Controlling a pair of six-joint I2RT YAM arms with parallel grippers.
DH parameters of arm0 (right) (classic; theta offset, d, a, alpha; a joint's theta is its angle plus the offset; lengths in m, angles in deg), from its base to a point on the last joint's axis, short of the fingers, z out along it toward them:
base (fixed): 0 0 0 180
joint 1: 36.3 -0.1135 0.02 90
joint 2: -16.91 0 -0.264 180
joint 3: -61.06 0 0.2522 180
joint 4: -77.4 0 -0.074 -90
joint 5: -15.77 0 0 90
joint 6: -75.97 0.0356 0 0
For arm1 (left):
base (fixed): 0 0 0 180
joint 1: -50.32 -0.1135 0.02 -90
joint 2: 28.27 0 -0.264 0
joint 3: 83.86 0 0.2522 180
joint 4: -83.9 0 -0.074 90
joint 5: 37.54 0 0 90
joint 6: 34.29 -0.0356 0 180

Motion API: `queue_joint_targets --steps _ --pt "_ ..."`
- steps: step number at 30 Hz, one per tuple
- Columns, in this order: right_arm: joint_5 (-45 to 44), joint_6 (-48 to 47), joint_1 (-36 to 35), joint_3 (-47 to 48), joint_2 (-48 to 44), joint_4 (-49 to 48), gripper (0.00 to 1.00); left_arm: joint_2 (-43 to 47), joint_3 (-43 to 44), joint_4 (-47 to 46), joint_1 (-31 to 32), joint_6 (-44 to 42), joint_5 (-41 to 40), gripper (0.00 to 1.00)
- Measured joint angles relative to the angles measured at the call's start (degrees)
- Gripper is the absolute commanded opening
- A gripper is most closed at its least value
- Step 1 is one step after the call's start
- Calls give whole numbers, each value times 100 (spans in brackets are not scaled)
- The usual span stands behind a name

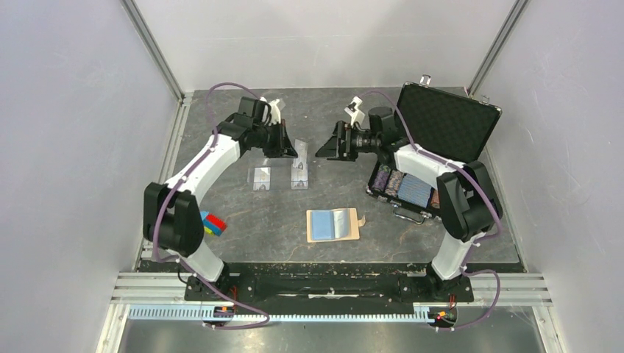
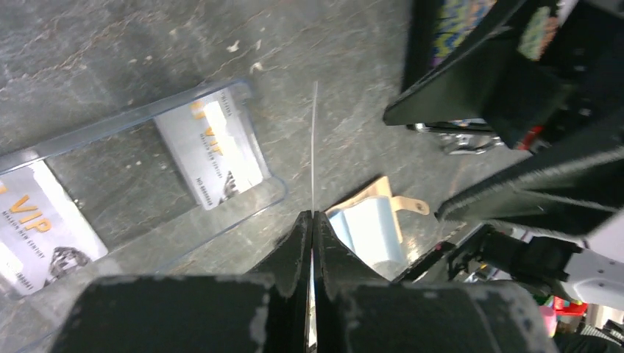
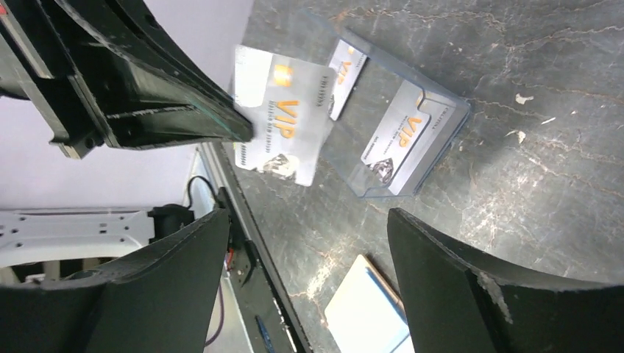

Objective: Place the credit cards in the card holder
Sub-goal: Pick up the credit card from the storage box.

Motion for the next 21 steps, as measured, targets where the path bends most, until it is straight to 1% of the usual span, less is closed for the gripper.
queue_joint_targets --steps 2,5,9,13,16,19,21 --pt "236 319 111 -365 -133 -573 79 260 -219 -302 -70 111 323 2" --pt "514 743 192 -702 -205 -1309 76 531 -649 -1054 -177 474 1025 2" --pt "885 1672 181 -1172 -236 -2782 68 649 -1193 -2120 -232 1067 1827 2" --pt "1084 2588 166 -1462 -236 -4074 64 649 -1381 -2782 -229 1471 2334 2" --pt "1165 2940 166 -1491 -236 -4612 58 656 -1449 -3200 -229 1668 2594 2" --pt "1189 3088 177 -1493 -236 -4817 44 684 -1510 -3460 -232 1832 2745 2" --pt "1198 3163 177 -1495 -236 -4903 29 699 -1545 -3585 -232 1906 2841 2"
